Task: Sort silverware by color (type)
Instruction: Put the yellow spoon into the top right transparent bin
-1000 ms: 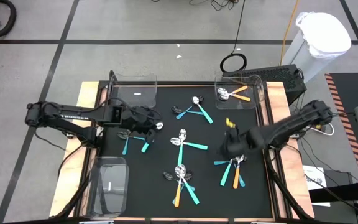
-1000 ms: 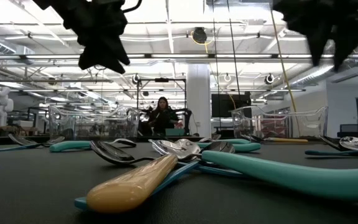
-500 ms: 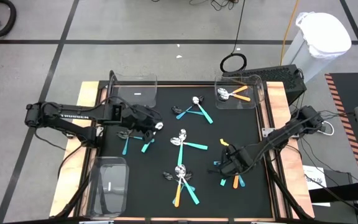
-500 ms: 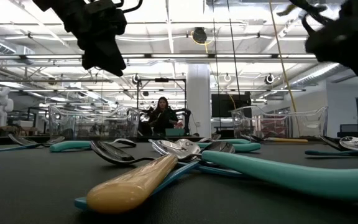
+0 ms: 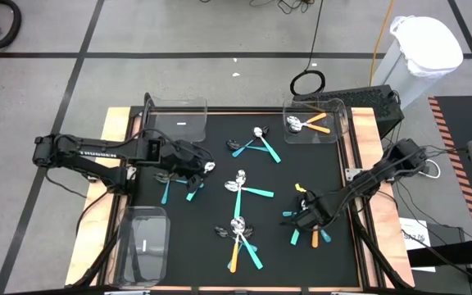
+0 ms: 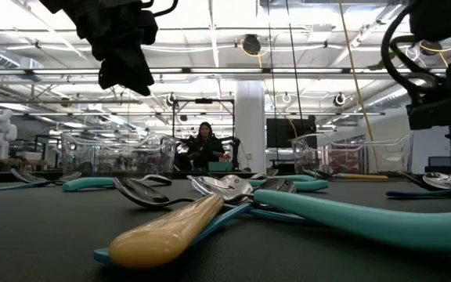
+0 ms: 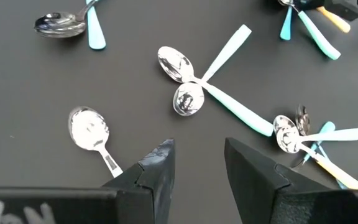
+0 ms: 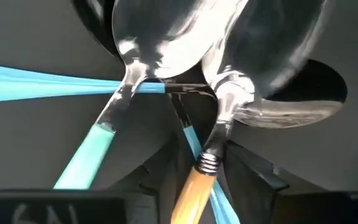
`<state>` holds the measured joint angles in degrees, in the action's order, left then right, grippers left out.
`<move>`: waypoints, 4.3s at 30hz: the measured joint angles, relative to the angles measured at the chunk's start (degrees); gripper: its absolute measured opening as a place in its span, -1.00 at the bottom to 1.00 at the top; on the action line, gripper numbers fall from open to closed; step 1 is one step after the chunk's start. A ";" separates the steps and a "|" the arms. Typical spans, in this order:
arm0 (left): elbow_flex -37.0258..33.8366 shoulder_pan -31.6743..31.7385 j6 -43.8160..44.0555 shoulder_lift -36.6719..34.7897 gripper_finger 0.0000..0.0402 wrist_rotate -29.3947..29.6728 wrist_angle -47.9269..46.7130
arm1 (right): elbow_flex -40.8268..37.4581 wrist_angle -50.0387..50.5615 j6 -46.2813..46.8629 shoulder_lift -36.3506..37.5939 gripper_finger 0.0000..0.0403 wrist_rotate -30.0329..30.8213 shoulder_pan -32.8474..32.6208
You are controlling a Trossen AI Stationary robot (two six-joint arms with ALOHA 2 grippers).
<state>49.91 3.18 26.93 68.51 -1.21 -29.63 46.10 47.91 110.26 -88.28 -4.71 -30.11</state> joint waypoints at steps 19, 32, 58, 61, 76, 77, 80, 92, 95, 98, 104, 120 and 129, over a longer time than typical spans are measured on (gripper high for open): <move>0.00 1.45 1.31 0.00 -0.30 1.86 1.85 | 4.16 2.62 -9.89 10.70 -0.64 2.35 0.61; 0.02 4.44 1.45 0.00 -0.30 1.57 4.73 | 4.14 14.68 -31.29 20.00 -0.97 12.23 13.82; 0.02 3.12 5.78 0.00 -0.30 3.19 3.08 | 4.11 4.51 -47.89 3.59 -0.44 -4.55 7.27; 0.02 3.04 5.80 0.00 -0.30 3.19 3.10 | 4.11 5.87 -45.62 2.23 -0.46 -4.66 5.92; 0.02 3.04 5.78 0.00 -0.30 2.78 3.02 | 1.24 6.09 -26.89 2.17 -0.32 -2.97 -2.58; 0.02 3.04 5.78 0.00 -0.30 2.76 3.01 | 0.32 5.17 -25.76 2.17 -0.32 -3.12 -2.78; 0.02 3.04 5.78 0.00 -0.30 2.08 3.02 | -1.70 1.38 -23.41 2.26 -0.32 -3.93 -3.37; 0.02 3.04 5.75 0.00 -0.30 1.20 3.17 | -2.36 -4.25 -25.47 2.56 -0.76 -4.84 -3.34; 0.02 3.04 5.75 0.00 -0.30 1.20 3.17 | -2.33 -4.87 -25.50 3.79 -0.76 -5.65 -3.34; 0.02 3.04 5.75 0.00 -0.30 1.21 3.17 | -0.84 -5.51 -25.86 6.93 -0.76 -6.05 -3.31; 0.02 3.04 5.71 0.00 -0.30 2.05 3.43 | 1.92 -1.58 -28.36 14.45 -0.76 -1.00 -0.33; 0.02 3.06 5.58 0.00 -0.30 6.17 3.67 | 7.33 23.52 -67.26 18.28 -0.76 18.23 24.79; 0.02 3.06 5.64 0.00 -0.30 6.21 3.63 | 9.38 23.15 -99.87 17.37 -0.76 39.98 43.17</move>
<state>49.93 6.24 32.58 68.51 4.99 -26.00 55.48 71.06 10.39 -70.91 35.27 13.06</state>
